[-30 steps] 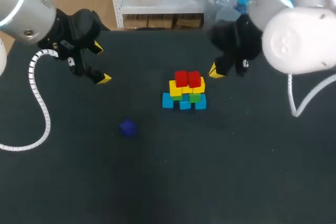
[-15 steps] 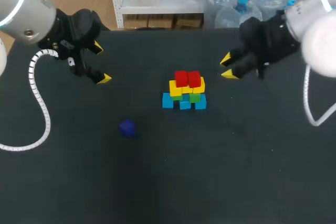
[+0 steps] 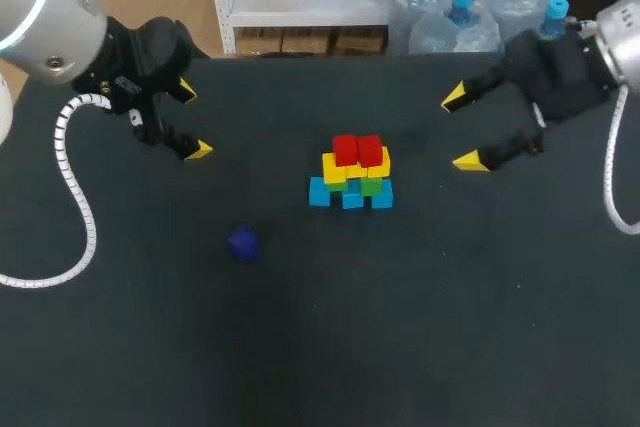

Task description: Place the blue cubes, place green cubes on the blue cubes, place the yellow cubes on the green cubes, then place the red cubes on the yellow cubes, and place purple cube on the red cubes.

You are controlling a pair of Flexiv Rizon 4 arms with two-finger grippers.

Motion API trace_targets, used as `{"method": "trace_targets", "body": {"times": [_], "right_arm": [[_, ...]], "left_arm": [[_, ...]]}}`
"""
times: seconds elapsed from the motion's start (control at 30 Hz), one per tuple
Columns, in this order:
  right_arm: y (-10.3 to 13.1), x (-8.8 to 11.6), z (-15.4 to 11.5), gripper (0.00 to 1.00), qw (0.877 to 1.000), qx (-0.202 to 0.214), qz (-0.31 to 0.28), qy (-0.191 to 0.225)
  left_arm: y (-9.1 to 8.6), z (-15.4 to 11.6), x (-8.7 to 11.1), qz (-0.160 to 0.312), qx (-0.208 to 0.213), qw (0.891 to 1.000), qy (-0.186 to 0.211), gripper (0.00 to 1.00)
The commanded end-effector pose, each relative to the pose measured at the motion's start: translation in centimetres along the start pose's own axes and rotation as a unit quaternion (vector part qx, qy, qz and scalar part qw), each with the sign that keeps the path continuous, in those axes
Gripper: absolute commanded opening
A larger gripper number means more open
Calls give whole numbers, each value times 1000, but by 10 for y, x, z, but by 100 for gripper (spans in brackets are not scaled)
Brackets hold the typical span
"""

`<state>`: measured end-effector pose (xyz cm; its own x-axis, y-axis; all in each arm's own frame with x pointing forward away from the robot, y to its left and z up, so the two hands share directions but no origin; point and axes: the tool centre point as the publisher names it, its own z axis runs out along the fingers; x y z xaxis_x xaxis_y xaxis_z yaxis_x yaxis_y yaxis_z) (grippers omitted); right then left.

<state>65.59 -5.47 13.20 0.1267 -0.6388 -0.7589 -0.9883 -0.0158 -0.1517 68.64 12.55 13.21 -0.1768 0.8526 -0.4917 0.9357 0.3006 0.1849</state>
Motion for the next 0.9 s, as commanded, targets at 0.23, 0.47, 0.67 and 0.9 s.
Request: {"method": "trace_targets", "body": {"times": [0.23, 0.47, 0.67, 0.9], "right_arm": [[-5, -2, -27, 100, 997, -29, -2, -69], [-4, -4, -29, 100, 998, -34, 1, -55], [-4, -4, -29, 100, 998, -34, 1, -55], [-4, -4, -29, 100, 998, -34, 1, -55]], "left_arm": [[1, 0, 1, 2, 2, 1000, -2, 100], [1, 0, 1, 2, 2, 1000, -2, 100], [1, 0, 1, 2, 2, 1000, -2, 100], [9, -18, -37, 69, -53, 994, 69, 100]]}}
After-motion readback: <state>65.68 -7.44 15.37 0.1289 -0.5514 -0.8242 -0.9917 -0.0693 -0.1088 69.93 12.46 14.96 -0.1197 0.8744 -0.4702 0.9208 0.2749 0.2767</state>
